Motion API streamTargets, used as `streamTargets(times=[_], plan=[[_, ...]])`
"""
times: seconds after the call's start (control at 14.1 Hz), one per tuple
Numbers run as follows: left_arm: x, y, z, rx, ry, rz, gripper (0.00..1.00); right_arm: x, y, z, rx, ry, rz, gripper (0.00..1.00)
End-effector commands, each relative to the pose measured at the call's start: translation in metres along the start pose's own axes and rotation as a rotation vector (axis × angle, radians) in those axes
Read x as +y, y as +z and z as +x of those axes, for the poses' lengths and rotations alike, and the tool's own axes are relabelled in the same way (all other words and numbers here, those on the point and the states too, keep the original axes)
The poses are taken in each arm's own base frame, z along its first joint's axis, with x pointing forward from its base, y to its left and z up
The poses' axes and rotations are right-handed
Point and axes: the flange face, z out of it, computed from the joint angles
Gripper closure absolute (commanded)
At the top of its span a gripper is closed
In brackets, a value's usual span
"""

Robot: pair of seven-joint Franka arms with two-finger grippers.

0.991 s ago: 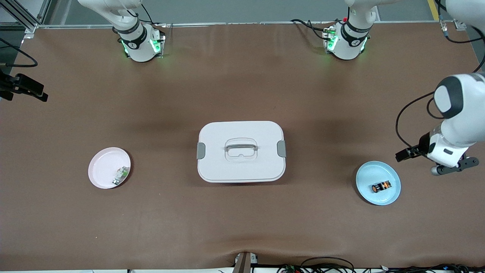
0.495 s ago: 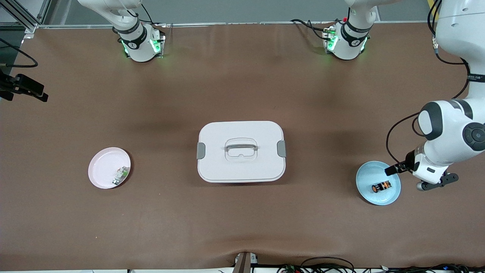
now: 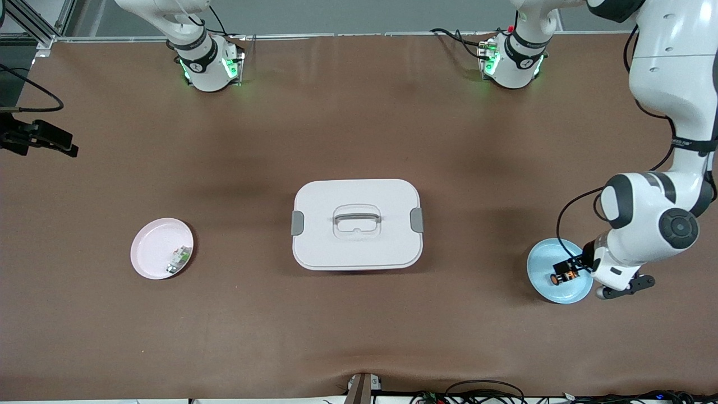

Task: Transfer orange switch to right arm and place
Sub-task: 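Lower the left gripper onto the orange switch on the blue plate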

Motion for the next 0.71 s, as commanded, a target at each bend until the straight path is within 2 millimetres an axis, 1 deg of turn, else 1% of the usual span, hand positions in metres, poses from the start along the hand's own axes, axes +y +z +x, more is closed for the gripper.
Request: streamTargets(times=[0.0,0.07,0.28,0.5,0.64], plan=[[-0.003,0.013,0.012,0.041,-0.020,-0.018,0.00,-0.002,-0.010,-0.001,0.007,-0.009,-0.006,0.00],[-0.005,0.016,0.012,0.043,-0.020,-0.017,0.00,-0.001,-0.012,-0.001,0.013,-0.006,-0.006,0.00],[-0.008,0.029,0.014,0.055,-0.021,-0.018,0.00,0.001,-0.032,-0.003,0.057,0.003,-0.007,0.00],[-0.010,0.039,0.014,0.055,-0.012,-0.015,0.00,0.002,-0.038,-0.003,0.073,0.007,-0.012,0.00],[-0.010,0.044,0.014,0.056,-0.007,-0.015,0.00,0.002,-0.036,-0.004,0.065,-0.001,-0.006,0.00]])
